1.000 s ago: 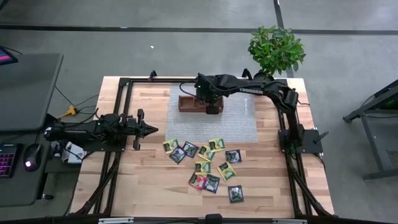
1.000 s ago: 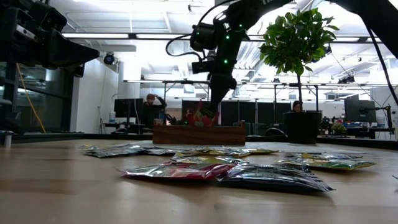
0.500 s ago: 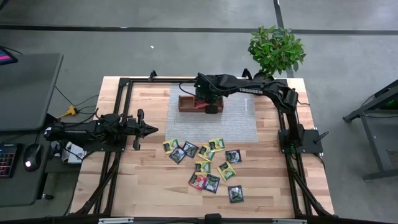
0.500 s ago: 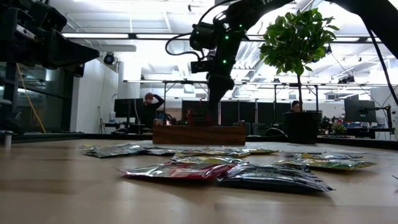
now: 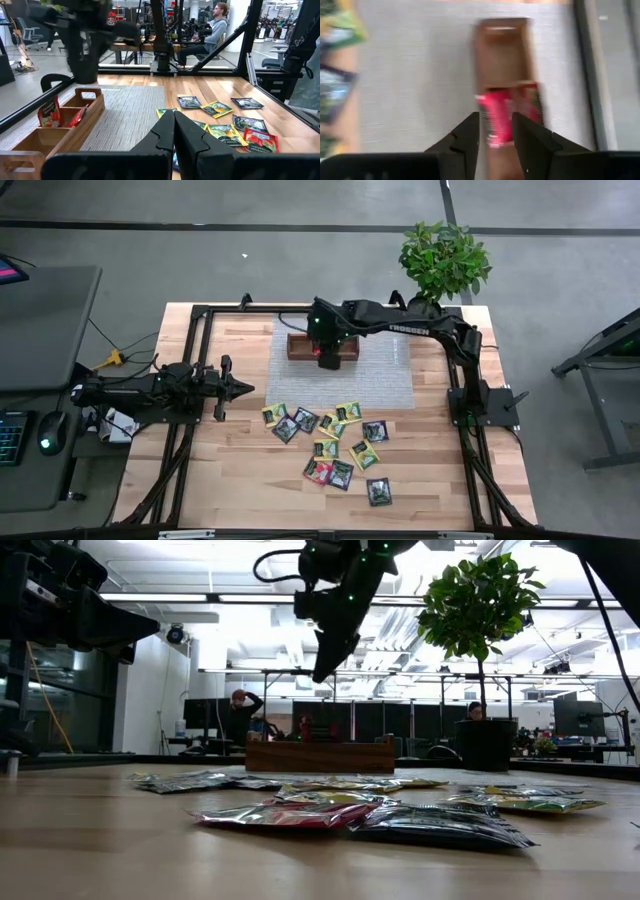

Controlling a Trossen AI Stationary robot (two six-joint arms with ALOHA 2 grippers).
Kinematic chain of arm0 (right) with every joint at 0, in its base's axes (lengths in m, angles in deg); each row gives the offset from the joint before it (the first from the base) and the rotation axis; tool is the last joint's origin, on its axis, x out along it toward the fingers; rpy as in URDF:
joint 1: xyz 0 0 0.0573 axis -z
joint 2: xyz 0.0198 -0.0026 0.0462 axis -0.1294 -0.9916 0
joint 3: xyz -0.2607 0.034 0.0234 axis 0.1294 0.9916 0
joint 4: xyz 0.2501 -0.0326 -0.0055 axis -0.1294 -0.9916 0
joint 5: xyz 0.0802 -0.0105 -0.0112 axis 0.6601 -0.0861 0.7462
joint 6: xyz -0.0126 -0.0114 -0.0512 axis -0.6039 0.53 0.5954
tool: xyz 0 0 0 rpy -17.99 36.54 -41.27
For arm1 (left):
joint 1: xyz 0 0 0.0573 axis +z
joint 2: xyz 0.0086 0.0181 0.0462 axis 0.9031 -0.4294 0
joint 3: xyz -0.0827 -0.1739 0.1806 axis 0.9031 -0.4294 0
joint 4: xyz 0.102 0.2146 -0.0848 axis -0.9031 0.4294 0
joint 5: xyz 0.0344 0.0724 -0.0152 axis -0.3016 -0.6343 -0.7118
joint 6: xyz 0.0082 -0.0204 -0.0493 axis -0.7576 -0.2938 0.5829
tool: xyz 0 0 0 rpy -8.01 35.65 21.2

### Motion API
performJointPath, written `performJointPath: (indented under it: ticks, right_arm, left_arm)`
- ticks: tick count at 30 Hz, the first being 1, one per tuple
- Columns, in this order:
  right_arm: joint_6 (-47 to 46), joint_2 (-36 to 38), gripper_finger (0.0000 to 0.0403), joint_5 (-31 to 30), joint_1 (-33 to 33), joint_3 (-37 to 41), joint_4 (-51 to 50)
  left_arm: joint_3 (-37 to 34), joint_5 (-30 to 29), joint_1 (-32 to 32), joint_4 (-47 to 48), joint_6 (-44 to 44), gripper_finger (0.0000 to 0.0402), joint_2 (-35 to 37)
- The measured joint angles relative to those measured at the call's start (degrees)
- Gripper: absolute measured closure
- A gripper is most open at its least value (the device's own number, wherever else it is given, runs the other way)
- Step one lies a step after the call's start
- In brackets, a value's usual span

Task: Pick & Place Tea
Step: Put the red tea bag into the middle section of the wooden organizer

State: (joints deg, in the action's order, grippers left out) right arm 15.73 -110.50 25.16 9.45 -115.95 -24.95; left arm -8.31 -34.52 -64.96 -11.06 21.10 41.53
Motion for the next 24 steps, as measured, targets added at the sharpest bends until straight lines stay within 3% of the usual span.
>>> performJointPath:
  ticks: [6, 24]
  right_arm:
    - [0.03, -1.54, 0.0391, 7.03, -1.37, 0.09, -4.04]
    - [4.59, -9.18, 0.0402, 8.42, 1.69, 0.11, 0.16]
  left_arm:
    - [0.0, 0.0, -0.02, 0.0, 0.0, 0.0401, 0.0]
    - [0.0, 0.0, -0.02, 0.0, 0.0, 0.0401, 0.0]
